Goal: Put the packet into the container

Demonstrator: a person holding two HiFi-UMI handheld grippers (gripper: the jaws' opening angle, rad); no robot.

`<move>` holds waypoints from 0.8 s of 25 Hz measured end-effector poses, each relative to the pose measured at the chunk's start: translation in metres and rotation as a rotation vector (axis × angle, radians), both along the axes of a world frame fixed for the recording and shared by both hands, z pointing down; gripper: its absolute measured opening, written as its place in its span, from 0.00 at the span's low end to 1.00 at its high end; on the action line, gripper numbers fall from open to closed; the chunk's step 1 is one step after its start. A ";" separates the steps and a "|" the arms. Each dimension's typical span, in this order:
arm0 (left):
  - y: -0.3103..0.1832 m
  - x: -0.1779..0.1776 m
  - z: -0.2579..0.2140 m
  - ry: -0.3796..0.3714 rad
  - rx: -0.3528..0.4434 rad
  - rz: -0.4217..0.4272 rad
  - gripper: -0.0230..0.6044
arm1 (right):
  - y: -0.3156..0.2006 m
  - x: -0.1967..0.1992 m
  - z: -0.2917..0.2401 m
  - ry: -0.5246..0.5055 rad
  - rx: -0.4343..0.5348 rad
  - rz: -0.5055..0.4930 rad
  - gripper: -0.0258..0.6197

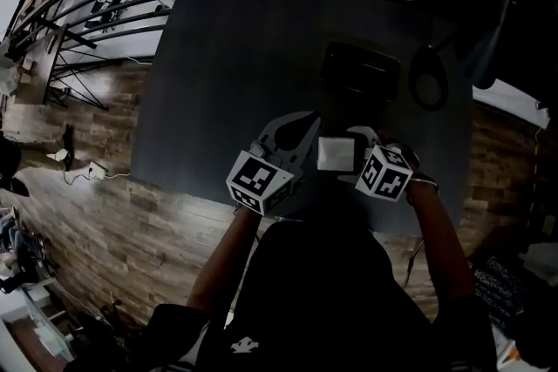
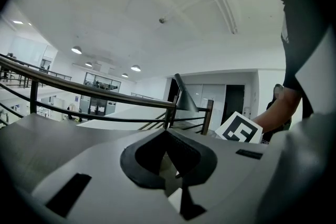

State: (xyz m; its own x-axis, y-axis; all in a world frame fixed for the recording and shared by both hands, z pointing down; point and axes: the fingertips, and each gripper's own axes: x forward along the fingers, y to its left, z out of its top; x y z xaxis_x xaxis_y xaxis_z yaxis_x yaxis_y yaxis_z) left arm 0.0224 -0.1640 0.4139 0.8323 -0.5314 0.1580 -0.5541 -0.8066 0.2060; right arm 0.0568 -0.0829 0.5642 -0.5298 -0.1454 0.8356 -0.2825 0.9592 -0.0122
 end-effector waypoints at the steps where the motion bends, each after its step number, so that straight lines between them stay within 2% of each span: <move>1: 0.000 -0.002 0.001 -0.001 -0.003 -0.004 0.03 | 0.001 -0.002 0.007 0.021 -0.016 -0.017 0.71; 3: 0.001 -0.008 0.002 0.001 -0.008 -0.014 0.03 | 0.004 -0.005 0.021 0.059 -0.039 -0.049 0.76; 9: 0.000 -0.012 0.004 -0.007 -0.009 -0.021 0.03 | 0.001 -0.010 0.049 0.108 -0.063 -0.091 0.80; 20: 0.002 -0.022 0.011 -0.004 -0.036 -0.054 0.03 | 0.000 -0.008 0.087 0.192 -0.069 -0.138 0.80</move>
